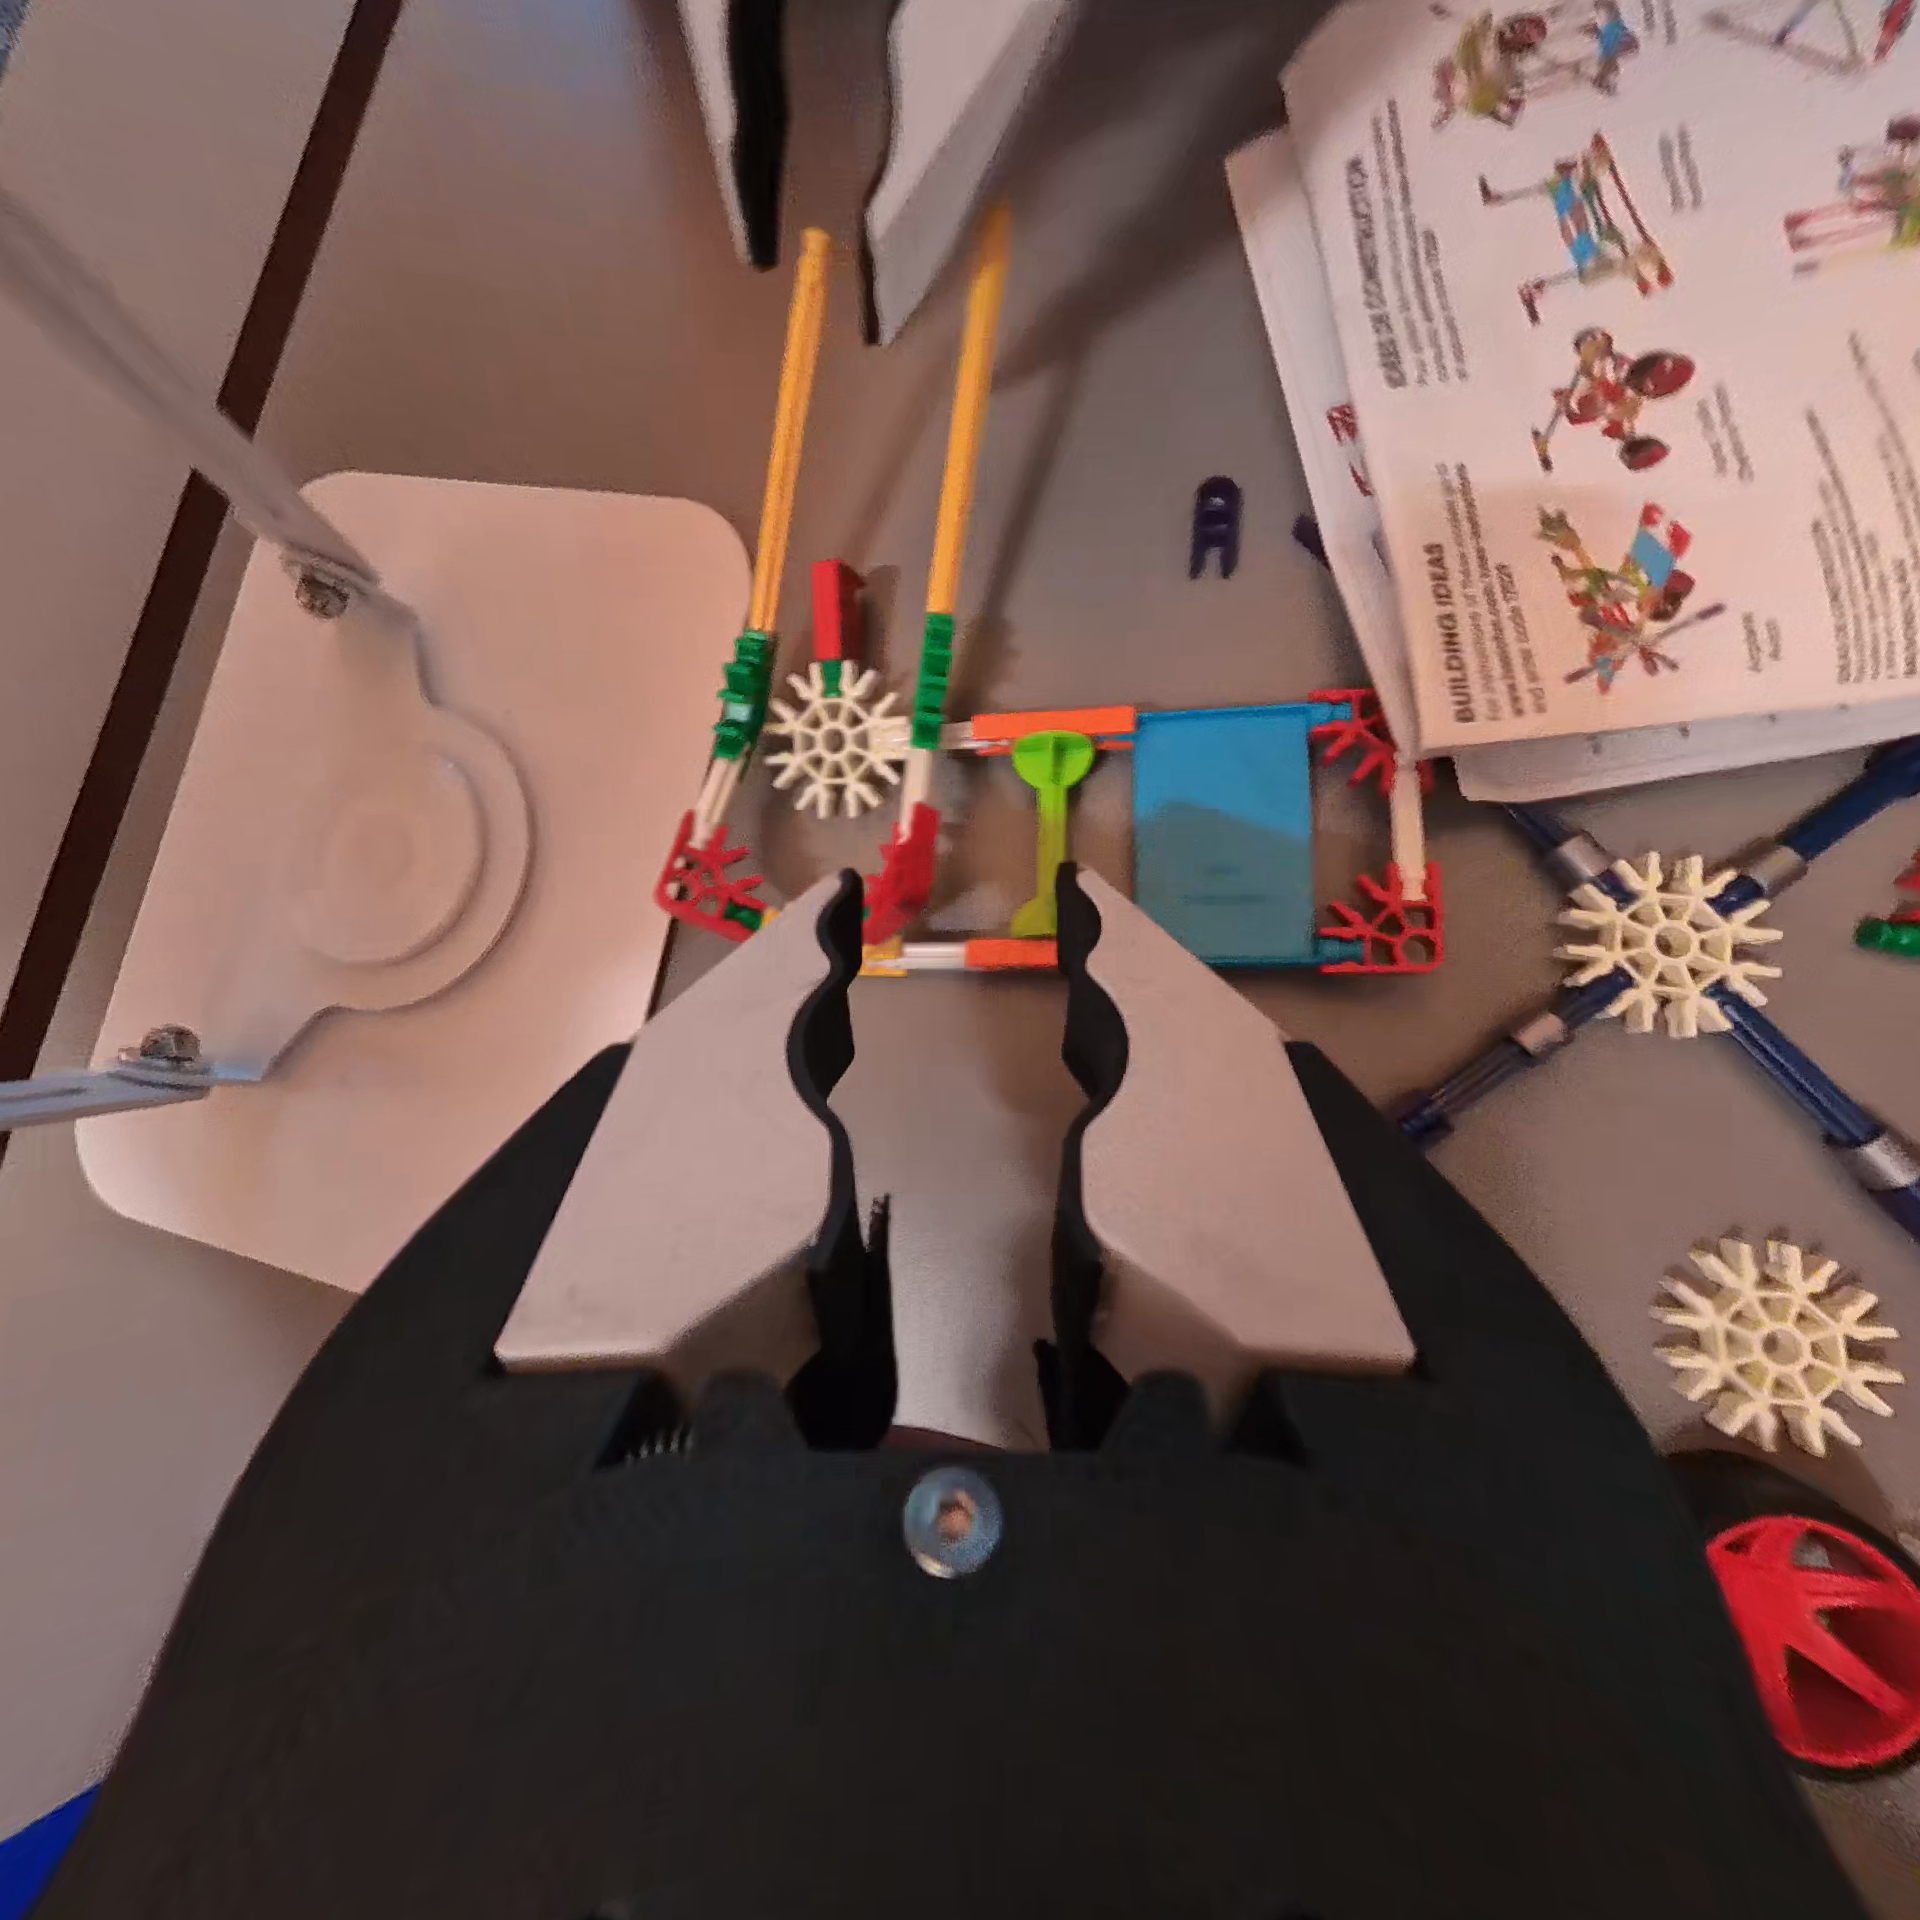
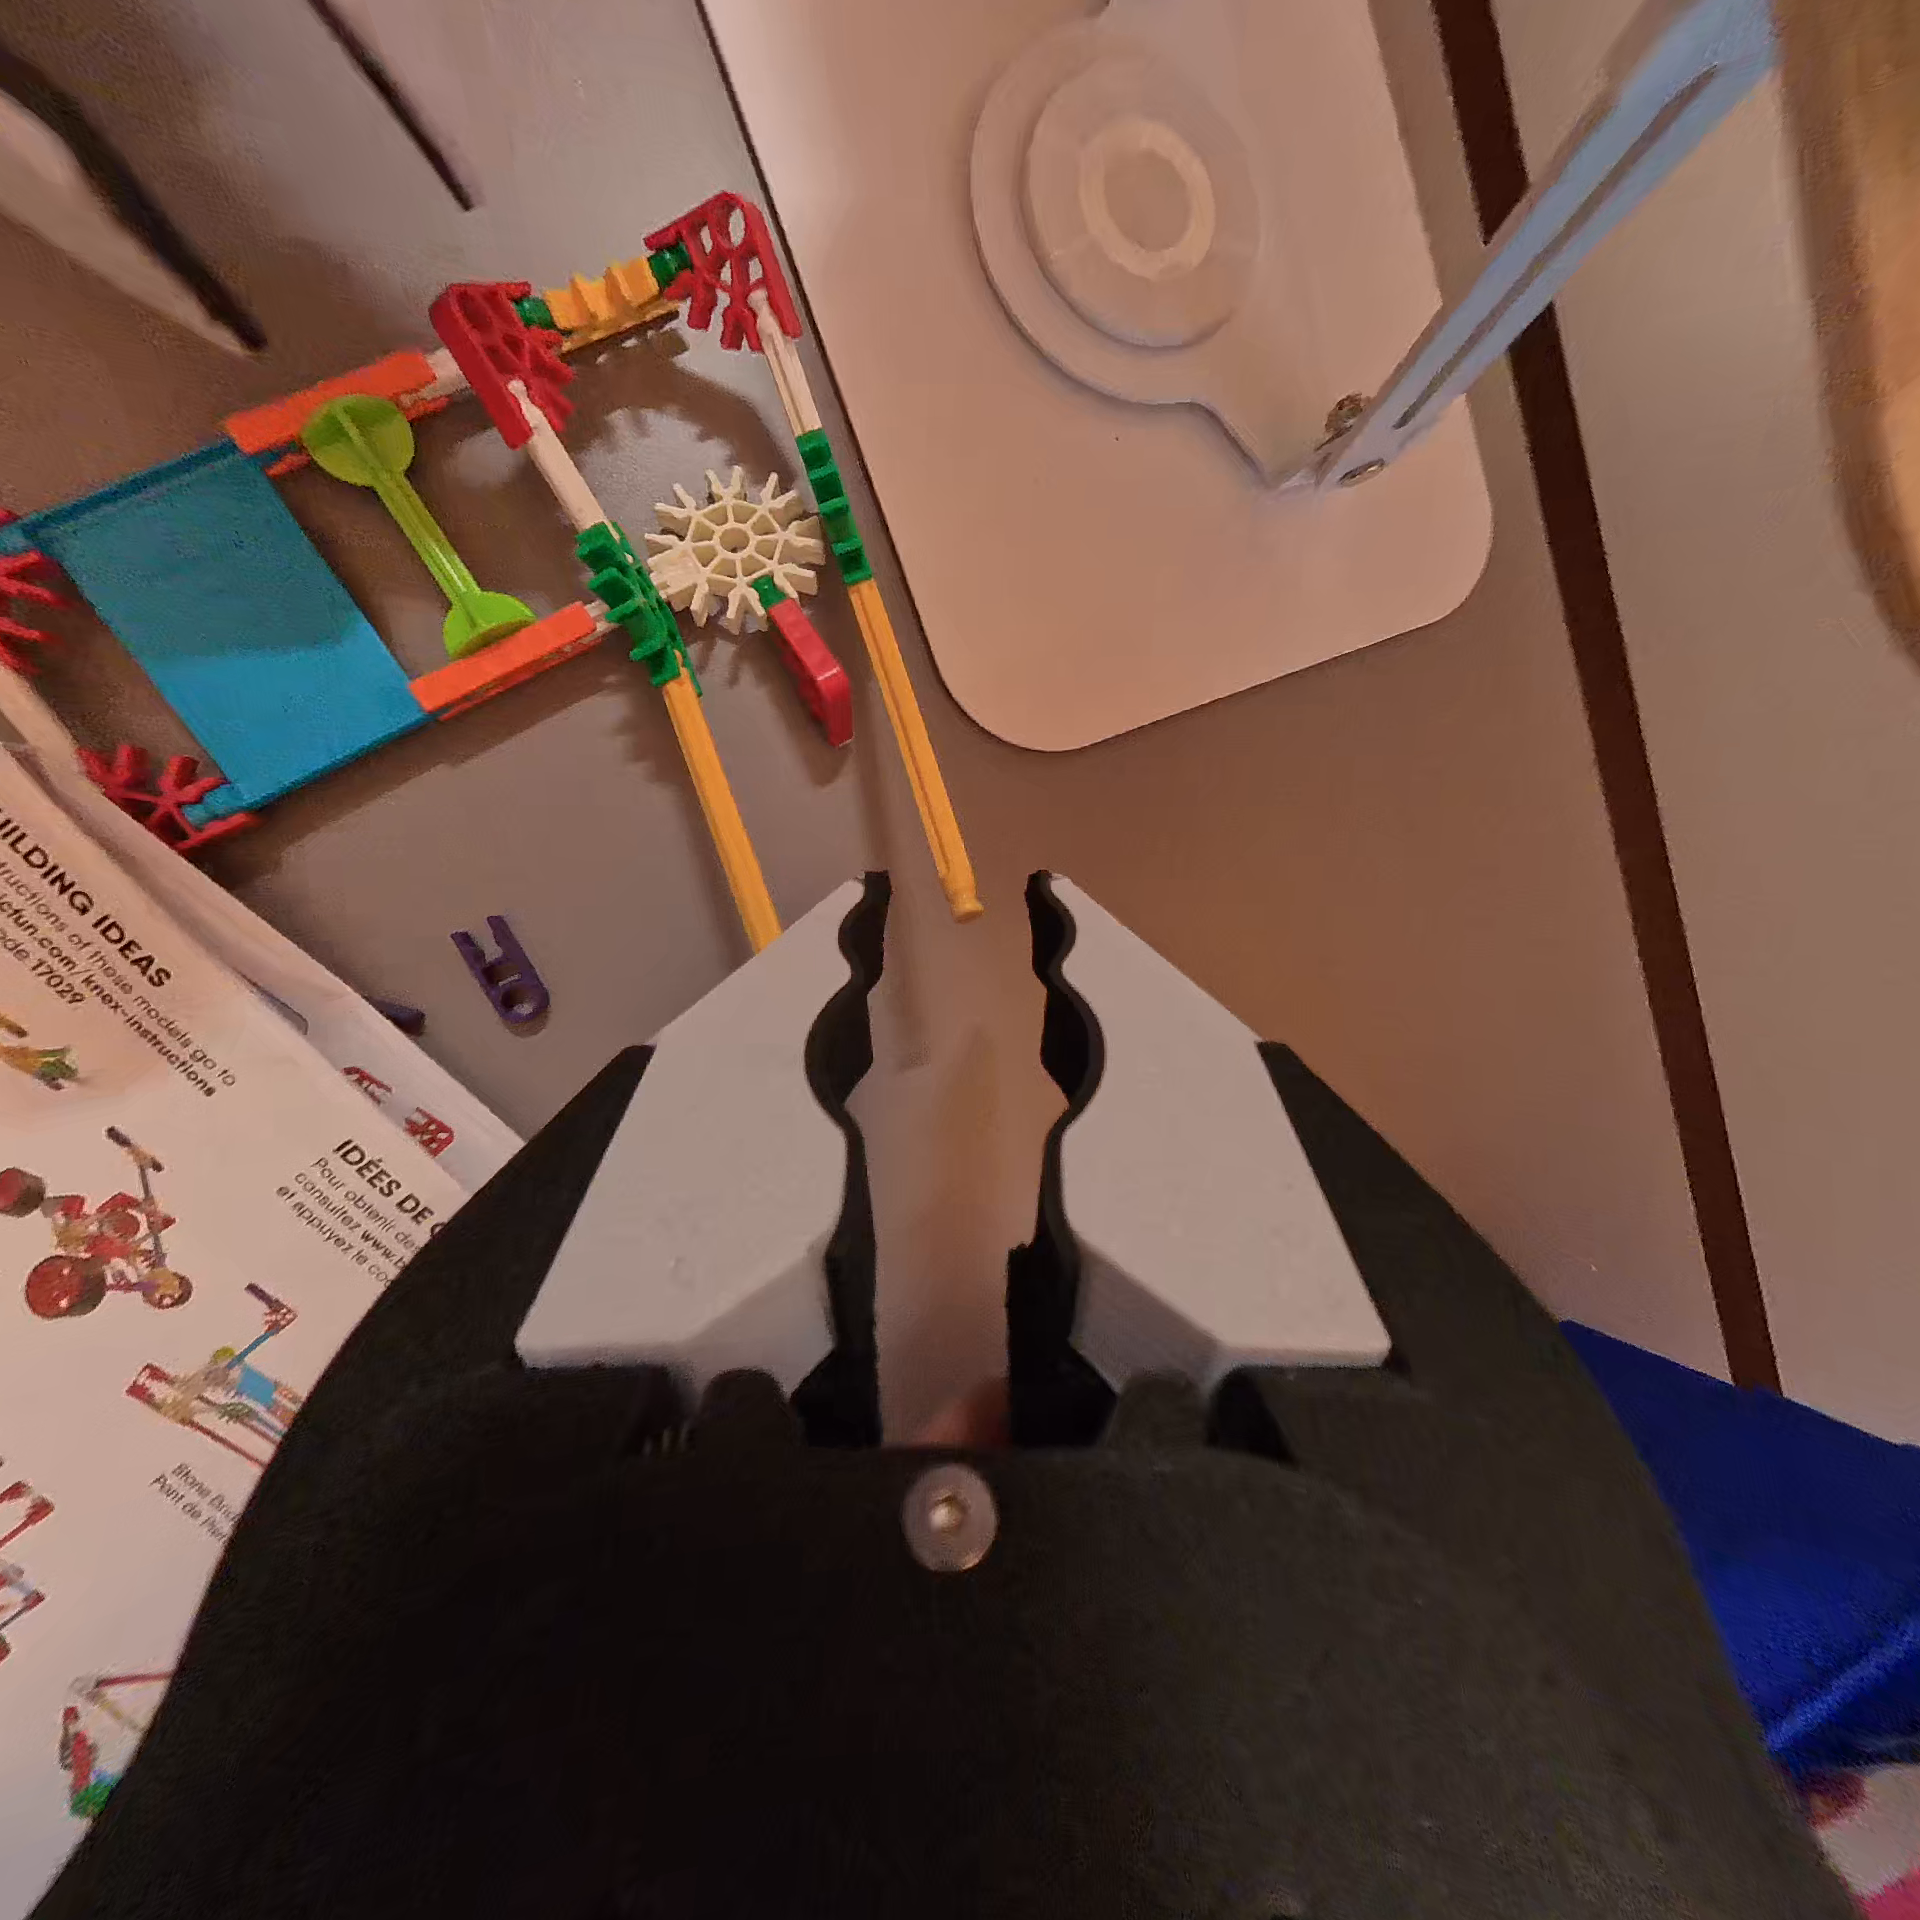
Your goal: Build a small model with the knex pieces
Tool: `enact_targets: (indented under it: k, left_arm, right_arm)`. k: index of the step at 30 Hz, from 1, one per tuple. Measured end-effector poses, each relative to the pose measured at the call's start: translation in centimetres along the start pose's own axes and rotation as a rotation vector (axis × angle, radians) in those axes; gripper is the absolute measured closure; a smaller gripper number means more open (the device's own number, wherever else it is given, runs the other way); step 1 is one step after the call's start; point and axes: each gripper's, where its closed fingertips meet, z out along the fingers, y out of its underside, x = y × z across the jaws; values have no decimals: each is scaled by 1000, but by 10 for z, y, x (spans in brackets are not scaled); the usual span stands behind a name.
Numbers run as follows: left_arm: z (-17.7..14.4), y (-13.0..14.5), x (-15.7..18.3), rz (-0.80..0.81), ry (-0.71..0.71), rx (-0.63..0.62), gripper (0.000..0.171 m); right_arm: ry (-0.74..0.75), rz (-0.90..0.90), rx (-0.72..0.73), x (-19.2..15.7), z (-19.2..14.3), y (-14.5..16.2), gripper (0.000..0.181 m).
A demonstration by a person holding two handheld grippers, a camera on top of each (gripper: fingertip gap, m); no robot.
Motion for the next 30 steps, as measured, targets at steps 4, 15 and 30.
enact_targets:
  k: [4, 15, 30]
  left_arm:
    - [5, -16, 43, 93, 71, 44, 145]
    - [17, 27, 53, 44, 171, -128, 157]
    - [-11, 77, -7, -44, 59, -235, 168]
  right_arm:
    - [17, -24, 1, 0, 11, -3, 167]
    - [-29, -7, 8, -4, 6, -2, 177]
    - [-118, 26, 13, -21, 0, -5, 175]
